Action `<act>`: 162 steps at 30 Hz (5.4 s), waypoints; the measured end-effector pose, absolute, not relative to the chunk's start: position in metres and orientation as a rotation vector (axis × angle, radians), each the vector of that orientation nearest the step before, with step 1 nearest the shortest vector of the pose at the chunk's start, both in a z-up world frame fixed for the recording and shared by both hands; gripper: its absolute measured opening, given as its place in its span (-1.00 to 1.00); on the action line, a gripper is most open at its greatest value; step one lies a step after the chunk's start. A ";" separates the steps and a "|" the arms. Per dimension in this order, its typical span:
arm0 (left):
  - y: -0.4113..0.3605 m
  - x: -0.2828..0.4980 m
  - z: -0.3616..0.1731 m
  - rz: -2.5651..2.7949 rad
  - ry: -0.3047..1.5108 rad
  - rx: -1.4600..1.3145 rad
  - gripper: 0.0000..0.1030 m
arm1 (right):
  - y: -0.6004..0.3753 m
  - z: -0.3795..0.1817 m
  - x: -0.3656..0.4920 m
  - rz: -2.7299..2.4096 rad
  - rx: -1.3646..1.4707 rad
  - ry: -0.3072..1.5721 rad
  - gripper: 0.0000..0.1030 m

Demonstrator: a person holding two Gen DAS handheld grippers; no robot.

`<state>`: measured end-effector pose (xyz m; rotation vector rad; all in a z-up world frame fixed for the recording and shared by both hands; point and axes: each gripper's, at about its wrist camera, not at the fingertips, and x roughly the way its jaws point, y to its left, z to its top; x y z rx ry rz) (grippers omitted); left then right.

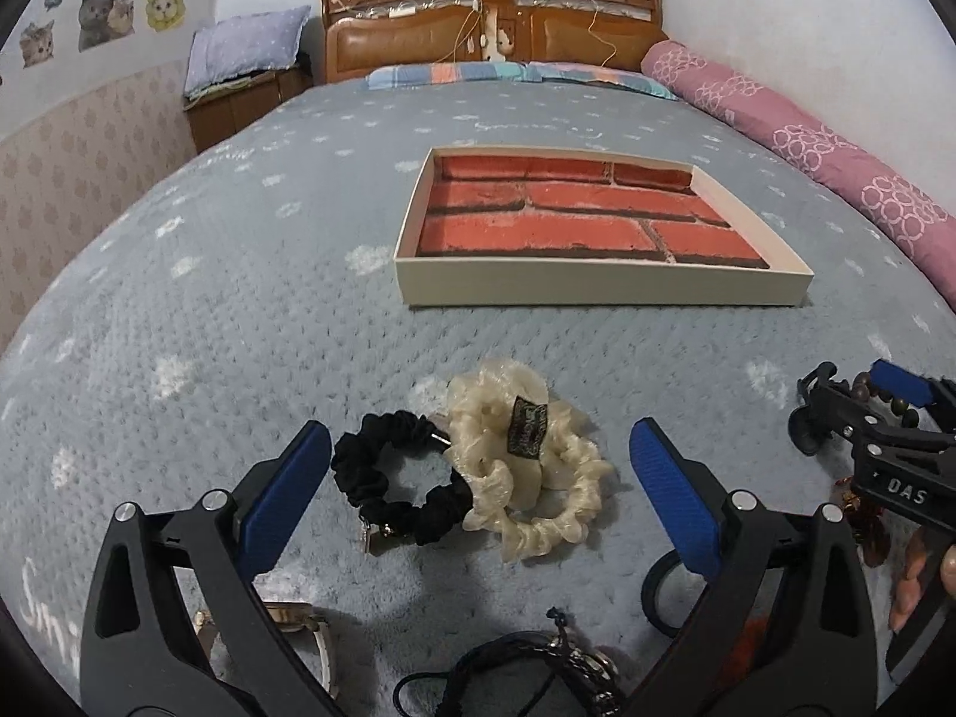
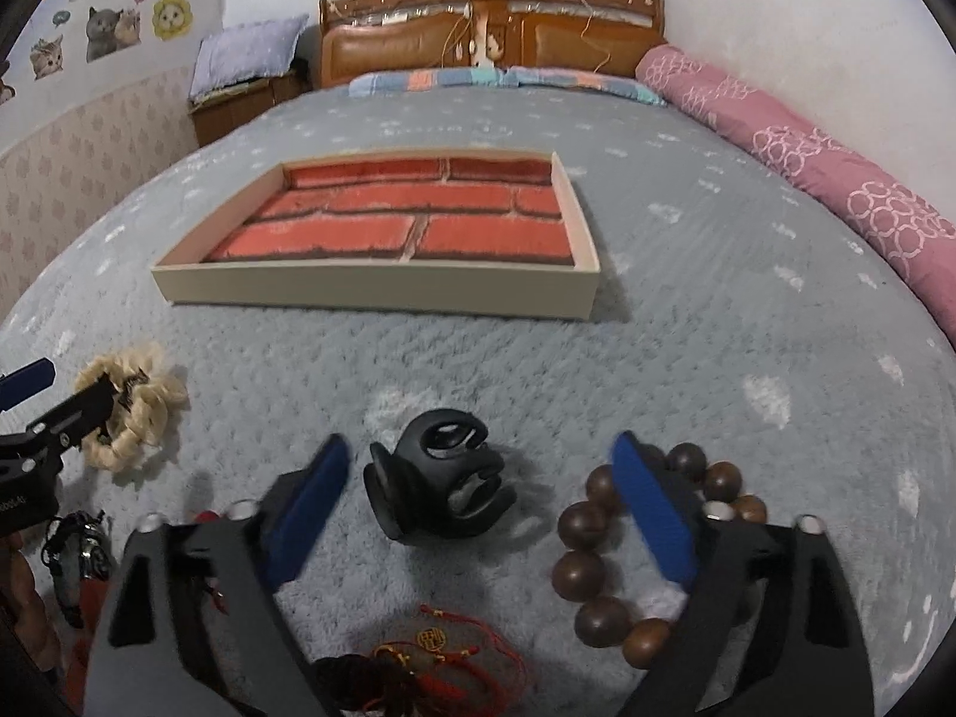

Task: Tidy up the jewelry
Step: 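Grasp the cream scrunchie with the left tool while the right tool grasps the black claw clip, then carry both items into the brick-lined tray and open both tools, then move both tools back toward the remaining jewelry on the blanket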

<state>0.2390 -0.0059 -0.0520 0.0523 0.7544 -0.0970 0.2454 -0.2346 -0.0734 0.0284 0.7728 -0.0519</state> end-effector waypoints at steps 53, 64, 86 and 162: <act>0.001 0.241 -0.060 -0.106 0.768 0.002 -0.86 | -0.234 -0.079 0.244 0.017 0.060 0.763 -0.08; 0.003 0.247 -0.008 -0.154 0.687 -0.009 -0.86 | -0.243 -0.056 0.246 0.046 0.085 0.740 -0.08; -0.055 0.438 0.006 -0.170 0.724 -0.023 -0.86 | -0.248 -0.013 0.426 0.008 0.072 0.680 -0.08; 0.059 0.212 0.002 -0.059 0.660 0.056 0.90 | -0.271 -0.028 0.198 -0.084 0.007 0.664 0.77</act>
